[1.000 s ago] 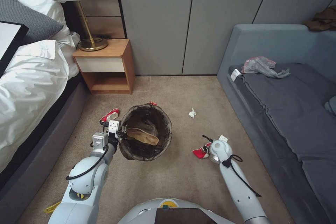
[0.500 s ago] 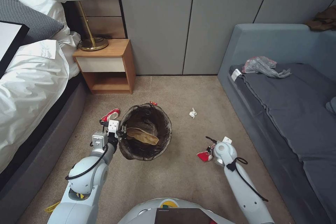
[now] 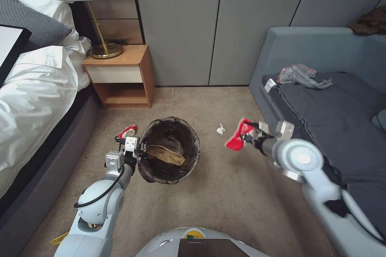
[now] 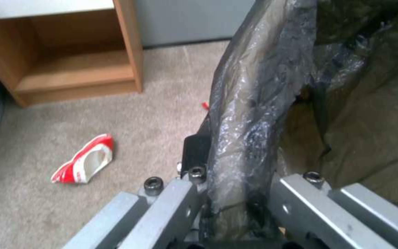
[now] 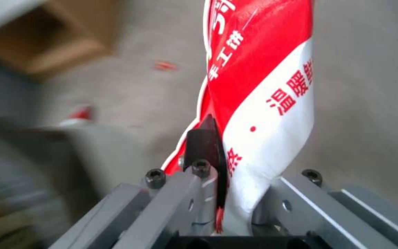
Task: Pick up the trash bin, then pick up the garbage from the floor and place it into the trash bin.
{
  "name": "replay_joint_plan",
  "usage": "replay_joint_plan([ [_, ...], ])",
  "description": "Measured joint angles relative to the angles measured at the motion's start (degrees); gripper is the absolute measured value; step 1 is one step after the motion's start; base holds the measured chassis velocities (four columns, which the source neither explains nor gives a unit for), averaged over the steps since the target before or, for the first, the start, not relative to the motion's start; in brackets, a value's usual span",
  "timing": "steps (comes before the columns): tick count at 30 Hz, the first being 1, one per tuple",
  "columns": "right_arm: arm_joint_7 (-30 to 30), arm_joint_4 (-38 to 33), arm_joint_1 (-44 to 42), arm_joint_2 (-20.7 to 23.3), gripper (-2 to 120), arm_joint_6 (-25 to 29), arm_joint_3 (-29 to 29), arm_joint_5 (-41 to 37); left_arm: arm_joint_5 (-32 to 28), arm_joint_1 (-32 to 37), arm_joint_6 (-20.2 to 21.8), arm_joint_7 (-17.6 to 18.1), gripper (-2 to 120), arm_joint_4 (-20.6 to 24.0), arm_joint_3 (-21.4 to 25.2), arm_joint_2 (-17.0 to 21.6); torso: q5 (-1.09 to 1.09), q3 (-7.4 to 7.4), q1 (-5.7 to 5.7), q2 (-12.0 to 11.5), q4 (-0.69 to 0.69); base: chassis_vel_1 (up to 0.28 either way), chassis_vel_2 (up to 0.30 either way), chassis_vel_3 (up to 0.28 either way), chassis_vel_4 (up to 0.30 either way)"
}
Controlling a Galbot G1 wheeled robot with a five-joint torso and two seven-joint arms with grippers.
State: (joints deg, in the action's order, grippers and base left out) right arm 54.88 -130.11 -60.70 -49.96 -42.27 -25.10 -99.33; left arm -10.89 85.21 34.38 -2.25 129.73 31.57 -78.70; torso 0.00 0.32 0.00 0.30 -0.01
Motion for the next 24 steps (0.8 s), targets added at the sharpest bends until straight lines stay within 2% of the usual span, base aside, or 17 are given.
replay_joint_plan([
  [3, -0.2, -4.9, 6.1, 6.8, 0, 0.0, 0.3, -10.6, -0.7, 0.4, 2.0, 1.1, 2, 2.0, -0.3, -0.4, 0.01, 0.0, 0.0, 0.0, -0.02, 0.0, 0.0, 0.0, 0.0],
  [4, -0.2, -4.9, 6.1, 6.8, 0, 0.0, 0.3, -10.6, -0.7, 0.4, 2.0, 1.1, 2, 2.0, -0.3, -0.4, 0.01, 0.0, 0.0, 0.0, -0.02, 0.0, 0.0, 0.0, 0.0],
  [6, 0.2, -6.8, 11.5, 10.6, 0, 0.0, 1.4, -18.1, -1.8, 0.6, 6.1, 3.3, 2, 3.5, -0.6, -0.5, 0.01, 0.0, 0.0, 0.0, -0.01, 0.0, 0.0, 0.0, 0.0],
  [7, 0.2, -6.8, 11.5, 10.6, 0, 0.0, 1.4, -18.1, -1.8, 0.6, 6.1, 3.3, 2, 3.5, -0.6, -0.5, 0.01, 0.0, 0.0, 0.0, -0.01, 0.0, 0.0, 0.0, 0.0],
  [10, -0.5, -7.9, 18.7, 13.3, 0, 0.0, 3.0, -25.1, -3.2, 0.6, 7.7, 5.6, 2, 4.7, -0.7, 0.1, 0.01, 0.0, 0.0, 0.0, 0.01, 0.0, 0.0, 0.0, 0.0],
  [17, -4.3, -9.6, 25.6, 15.7, 0, 0.0, 5.8, -30.7, -2.7, 0.1, 7.7, 5.2, 2, 4.2, -0.3, 1.3, 0.01, 0.0, 0.0, 0.0, 0.0, 0.0, 0.0, 0.0, 0.0],
  [22, -9.5, -9.4, 30.7, 17.6, 0, 0.0, 11.9, -31.2, -1.8, -1.0, 7.7, 4.1, 2, 2.9, -1.1, 1.2, 0.01, 0.0, 0.0, 0.0, -0.01, 0.0, 0.0, 0.0, 0.0],
  [23, -11.1, -8.6, 33.0, 17.9, 0, 0.0, 14.9, -31.1, -1.6, -1.5, 7.7, 3.4, 2, 2.4, -1.3, 1.2, 0.0, 0.0, 0.0, 0.0, -0.01, 0.0, 0.0, 0.0, 0.0],
  [24, -11.1, -8.6, 33.0, 17.9, 0, 0.0, 14.9, -31.1, -1.6, -1.5, 7.7, 3.4, 2, 2.4, -1.3, 1.2, 0.0, 0.0, 0.0, 0.0, -0.01, 0.0, 0.0, 0.0, 0.0],
])
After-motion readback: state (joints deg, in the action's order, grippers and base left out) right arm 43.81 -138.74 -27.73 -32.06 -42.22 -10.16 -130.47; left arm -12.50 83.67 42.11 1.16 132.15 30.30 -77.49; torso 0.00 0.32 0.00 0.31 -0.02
